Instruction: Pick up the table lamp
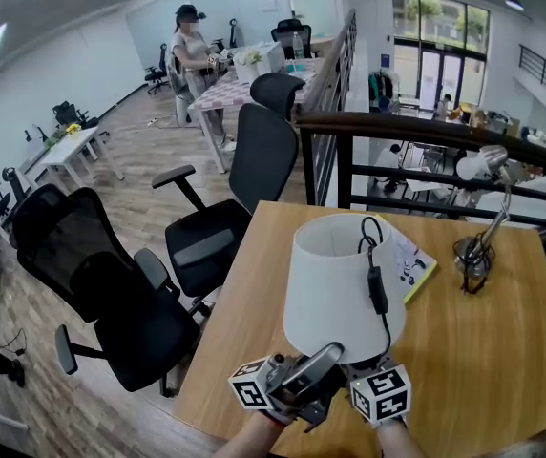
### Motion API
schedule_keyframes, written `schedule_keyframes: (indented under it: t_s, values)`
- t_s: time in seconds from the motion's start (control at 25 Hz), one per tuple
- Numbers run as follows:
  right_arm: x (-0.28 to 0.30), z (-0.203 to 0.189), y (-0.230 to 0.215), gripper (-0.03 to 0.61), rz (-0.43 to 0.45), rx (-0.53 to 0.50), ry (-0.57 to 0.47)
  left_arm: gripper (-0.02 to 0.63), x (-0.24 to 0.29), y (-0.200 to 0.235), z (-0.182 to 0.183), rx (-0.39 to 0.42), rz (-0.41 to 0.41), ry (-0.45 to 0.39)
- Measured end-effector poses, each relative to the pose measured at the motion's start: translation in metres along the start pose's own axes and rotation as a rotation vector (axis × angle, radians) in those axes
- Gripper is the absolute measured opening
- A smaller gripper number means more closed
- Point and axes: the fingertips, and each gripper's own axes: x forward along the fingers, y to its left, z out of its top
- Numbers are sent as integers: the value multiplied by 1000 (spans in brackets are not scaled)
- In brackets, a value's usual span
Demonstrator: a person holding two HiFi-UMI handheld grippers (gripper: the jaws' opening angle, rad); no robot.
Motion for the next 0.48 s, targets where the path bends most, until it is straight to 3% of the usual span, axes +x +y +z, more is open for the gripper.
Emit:
schedule_keyframes:
  t_s: [0.48]
  values:
    - [-7,26,3,153,8,-15,-50,11,18,-15,11,49,-16,18]
